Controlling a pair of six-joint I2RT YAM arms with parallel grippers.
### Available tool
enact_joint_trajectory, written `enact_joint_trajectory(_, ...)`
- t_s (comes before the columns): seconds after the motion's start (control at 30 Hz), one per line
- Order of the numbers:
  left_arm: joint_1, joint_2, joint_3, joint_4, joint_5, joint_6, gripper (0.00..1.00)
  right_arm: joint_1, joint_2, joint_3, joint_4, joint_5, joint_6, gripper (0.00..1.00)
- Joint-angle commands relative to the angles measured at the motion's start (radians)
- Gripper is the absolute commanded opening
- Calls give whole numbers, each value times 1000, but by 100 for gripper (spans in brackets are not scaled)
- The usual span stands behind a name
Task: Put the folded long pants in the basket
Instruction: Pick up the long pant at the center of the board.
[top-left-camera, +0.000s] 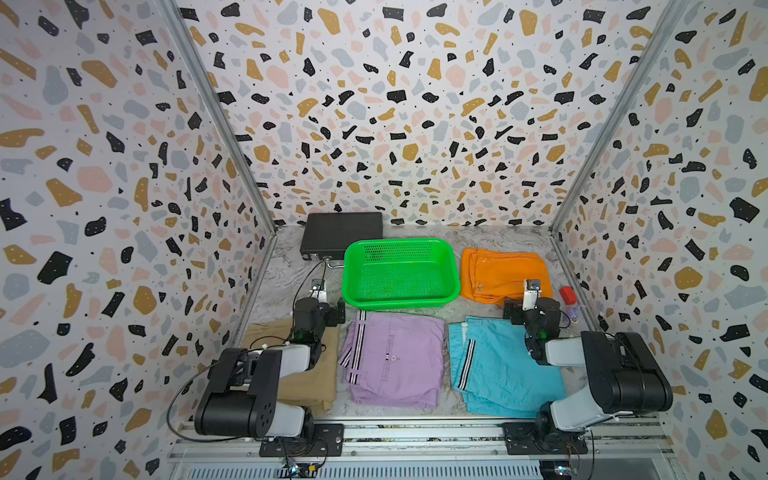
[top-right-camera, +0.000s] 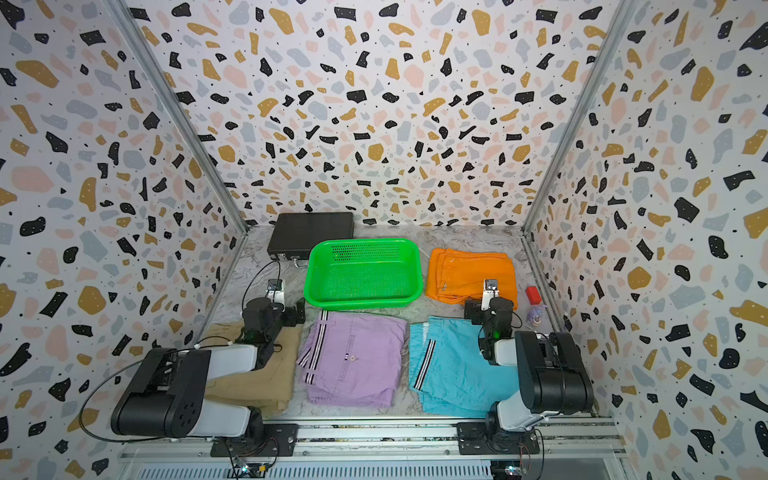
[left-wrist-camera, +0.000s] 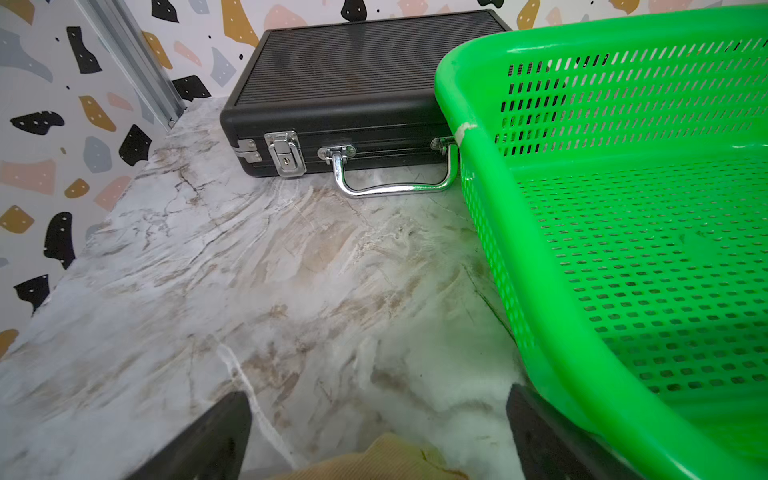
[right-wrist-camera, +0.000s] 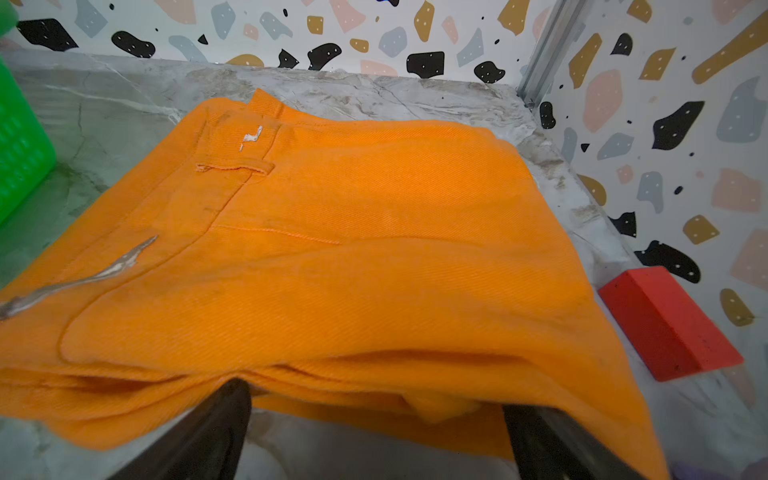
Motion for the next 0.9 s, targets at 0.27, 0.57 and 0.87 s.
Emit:
enact_joint_trajectory(0.27,-5,-8,3,43,-10,9,100,5,-14,16,3,1,2,100)
enact_joint_trajectory(0.57,0,-8,3,43,-2,4,100,4,-13,15,3,1,2,100)
enact_joint_trajectory(0.87,-29,-178,48,-155,-309,-82,100,5,-33,18,-4,17,10,100)
